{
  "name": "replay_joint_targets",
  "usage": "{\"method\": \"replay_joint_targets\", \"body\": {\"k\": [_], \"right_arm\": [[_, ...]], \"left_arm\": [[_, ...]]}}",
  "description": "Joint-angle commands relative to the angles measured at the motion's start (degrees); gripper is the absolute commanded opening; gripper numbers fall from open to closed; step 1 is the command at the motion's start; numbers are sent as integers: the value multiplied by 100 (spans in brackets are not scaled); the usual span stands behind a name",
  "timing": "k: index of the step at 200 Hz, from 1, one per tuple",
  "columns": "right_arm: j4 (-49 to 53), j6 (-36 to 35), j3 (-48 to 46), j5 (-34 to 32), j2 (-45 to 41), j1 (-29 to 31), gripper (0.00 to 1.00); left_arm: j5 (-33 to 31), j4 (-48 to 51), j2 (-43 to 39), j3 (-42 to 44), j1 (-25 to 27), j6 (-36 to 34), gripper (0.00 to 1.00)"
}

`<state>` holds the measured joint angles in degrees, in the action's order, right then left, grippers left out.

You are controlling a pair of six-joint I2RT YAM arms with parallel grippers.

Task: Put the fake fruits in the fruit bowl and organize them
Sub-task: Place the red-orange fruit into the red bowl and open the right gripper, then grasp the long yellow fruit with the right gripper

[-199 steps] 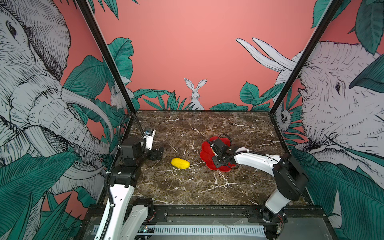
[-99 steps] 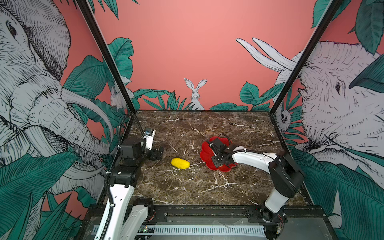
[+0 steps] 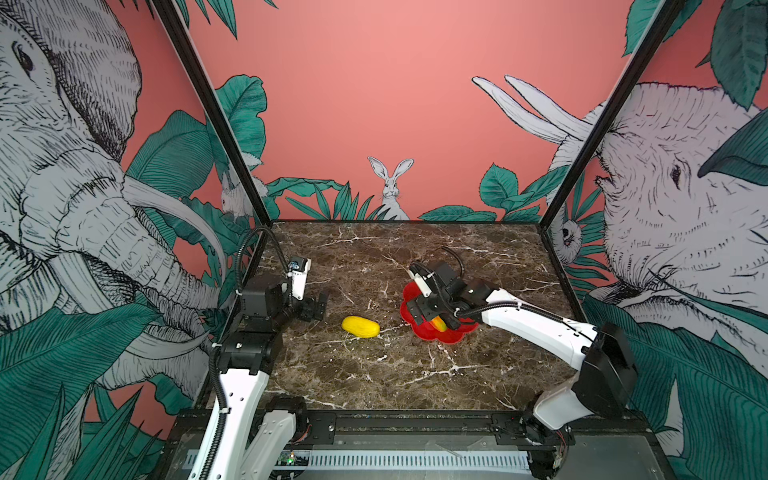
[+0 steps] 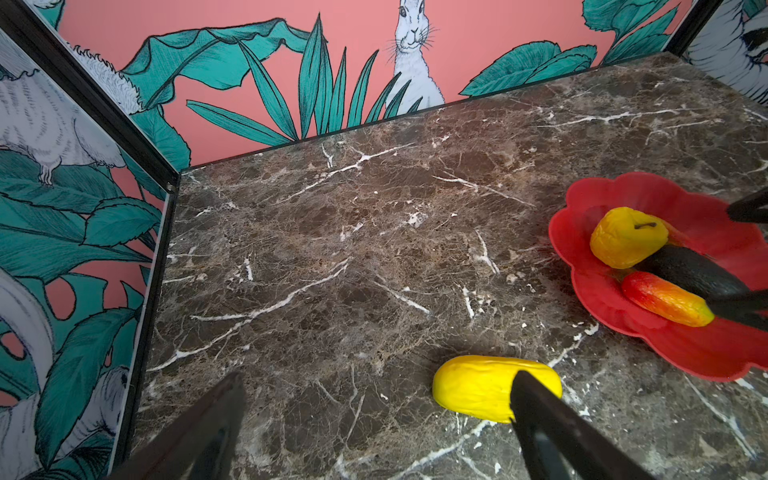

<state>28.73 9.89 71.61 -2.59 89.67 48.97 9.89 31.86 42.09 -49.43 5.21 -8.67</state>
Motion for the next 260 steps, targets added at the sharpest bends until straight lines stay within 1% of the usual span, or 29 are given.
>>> {"method": "replay_joint_targets", "body": {"k": [1,36,64,89,110,135,154,198,213,221,238,260], "right_arm": [[-351,-646,559,646,677,316,99],[-385,-1137,1558,1119,1893,636,100],[-421,-1335,2107,1529,2553,728,99],[-377,-1393,2410,1766,2933,745,99],[-357,-1385,2484,1897,3150,748,100],[-342,-1363,2497,1920,3342,754,100],[-372,-1303,2488,1855,3447,755,97],[-398,-1195,2403,1700,3463,754,86],[-442,-1160,2311,1732,3400,757,80],[-435,-1156,2277,1723,3370,759,75],[-371,-1161,2246,1693,3283,754,58],[-352,-1165,2165,1653,3138,758,46]], "left_arm": [[48,4,-23,32,13,-91,100],[26,1,-60,49,16,-98,100],[35,-2,-51,41,15,-100,100],[37,-9,-52,46,15,-100,100],[48,-10,-60,40,15,-102,100],[57,-19,-60,39,17,-102,100],[66,-14,-57,42,21,-99,100],[65,-17,-69,47,15,-97,100],[74,-21,-65,45,15,-98,100],[74,-20,-69,32,16,-92,100],[74,-16,-84,46,15,-92,100],[60,-18,-112,52,20,-91,100]]}}
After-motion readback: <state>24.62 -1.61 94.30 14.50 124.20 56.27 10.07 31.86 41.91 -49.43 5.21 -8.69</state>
